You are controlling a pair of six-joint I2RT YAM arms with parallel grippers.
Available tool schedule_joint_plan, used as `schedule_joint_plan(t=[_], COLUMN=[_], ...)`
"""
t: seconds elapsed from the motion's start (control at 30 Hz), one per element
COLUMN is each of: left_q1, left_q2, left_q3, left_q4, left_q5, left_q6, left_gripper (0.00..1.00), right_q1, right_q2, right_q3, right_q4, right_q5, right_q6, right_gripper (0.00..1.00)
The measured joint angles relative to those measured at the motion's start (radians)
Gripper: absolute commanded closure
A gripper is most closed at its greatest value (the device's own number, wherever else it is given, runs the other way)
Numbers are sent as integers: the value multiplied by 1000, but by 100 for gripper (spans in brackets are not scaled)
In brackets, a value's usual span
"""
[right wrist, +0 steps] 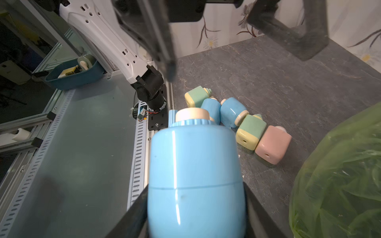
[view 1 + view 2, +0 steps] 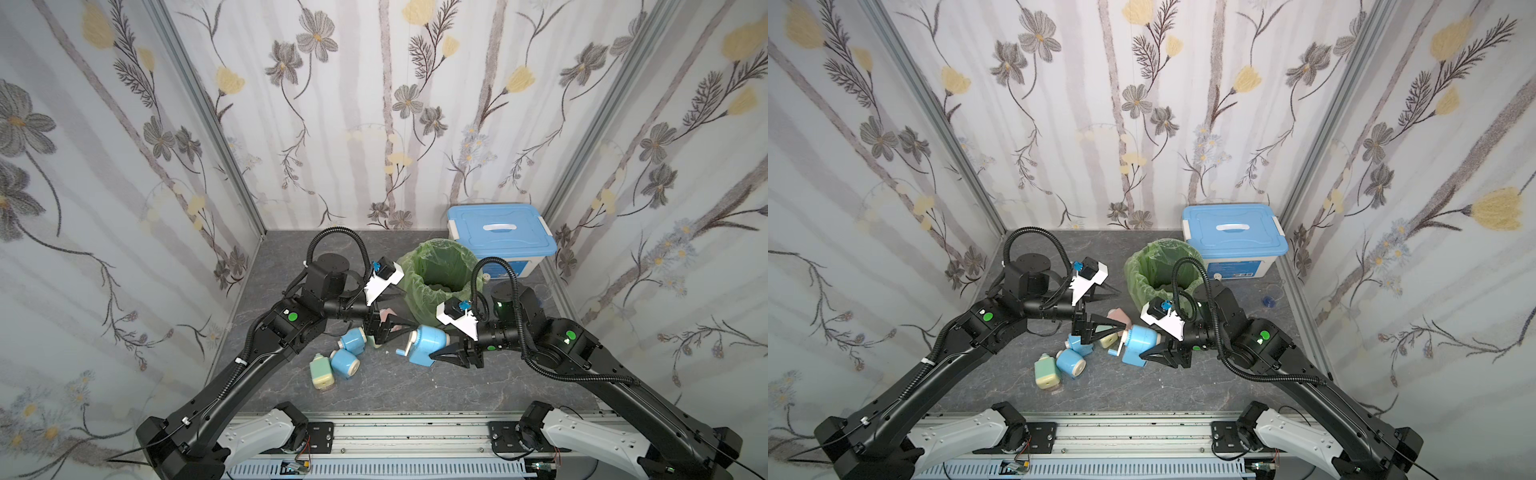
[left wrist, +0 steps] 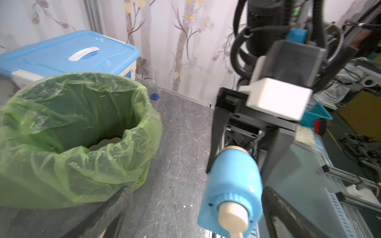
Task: Take out the pencil sharpener tray and clean the shavings
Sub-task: Pick up the pencil sharpener from the center of the board.
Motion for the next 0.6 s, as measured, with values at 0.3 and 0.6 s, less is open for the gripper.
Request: schedule_joint_plan(t=[0.3,0.6], left_q1=[-34,-71], left_q2=[67,107], left_q3=[43,57], left_q4=[-89,-103], left_q5=[121,136], left_q6=[11,19], left_gripper=[1,1], right_q1=[-20,-25], right_q2=[6,28], right_q3=[37,56], right_q4=[-1,-2], right_q5=[-27,-53], right_q6=[-1,-3], right_gripper=[52,52])
